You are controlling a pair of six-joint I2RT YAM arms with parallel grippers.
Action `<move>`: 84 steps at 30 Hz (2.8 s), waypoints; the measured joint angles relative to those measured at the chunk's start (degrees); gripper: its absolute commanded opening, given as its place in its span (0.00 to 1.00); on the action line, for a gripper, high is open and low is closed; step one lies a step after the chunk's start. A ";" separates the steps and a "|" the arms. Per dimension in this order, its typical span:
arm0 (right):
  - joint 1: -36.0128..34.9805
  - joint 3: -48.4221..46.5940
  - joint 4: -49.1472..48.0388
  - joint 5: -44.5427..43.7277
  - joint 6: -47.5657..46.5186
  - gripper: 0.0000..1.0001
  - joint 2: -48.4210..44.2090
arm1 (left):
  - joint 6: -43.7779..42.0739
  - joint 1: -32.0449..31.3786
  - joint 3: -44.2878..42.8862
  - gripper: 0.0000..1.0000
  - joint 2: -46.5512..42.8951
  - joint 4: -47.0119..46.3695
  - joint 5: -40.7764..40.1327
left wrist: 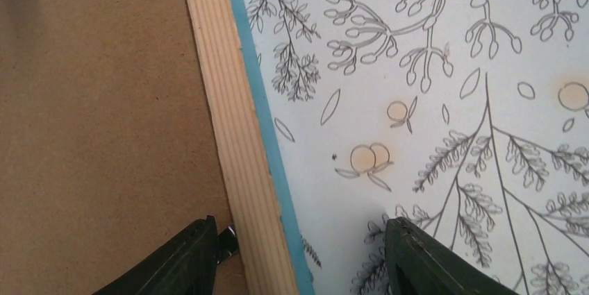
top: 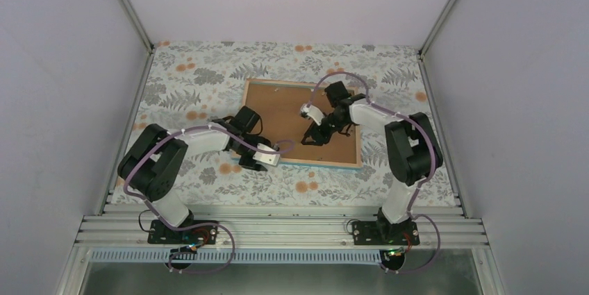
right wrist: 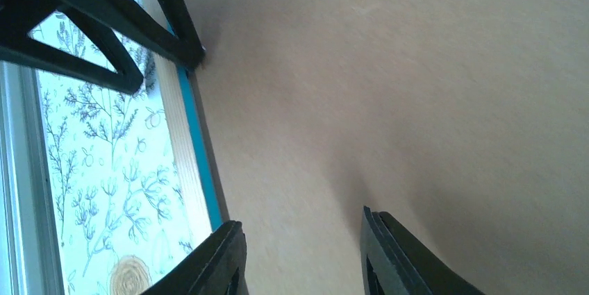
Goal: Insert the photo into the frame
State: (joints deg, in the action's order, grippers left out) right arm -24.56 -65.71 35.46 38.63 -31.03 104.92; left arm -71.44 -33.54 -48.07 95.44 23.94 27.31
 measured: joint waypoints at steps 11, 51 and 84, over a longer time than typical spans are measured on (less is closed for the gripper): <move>4.70 7.32 4.46 -0.55 -11.93 0.76 -10.99 | -1.44 3.28 0.87 0.63 -2.32 3.80 0.33; -2.38 16.74 0.83 -9.84 -48.70 0.15 -10.38 | -1.60 3.82 -0.09 0.36 -0.13 1.62 1.11; -8.00 -1.14 3.37 -2.58 -16.44 0.56 -6.71 | 45.79 31.28 -11.93 0.79 1.33 2.45 -1.90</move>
State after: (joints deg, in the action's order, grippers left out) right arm -32.56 -66.85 38.83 36.05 -47.46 98.21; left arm -25.65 -2.26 -60.01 96.77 26.39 25.41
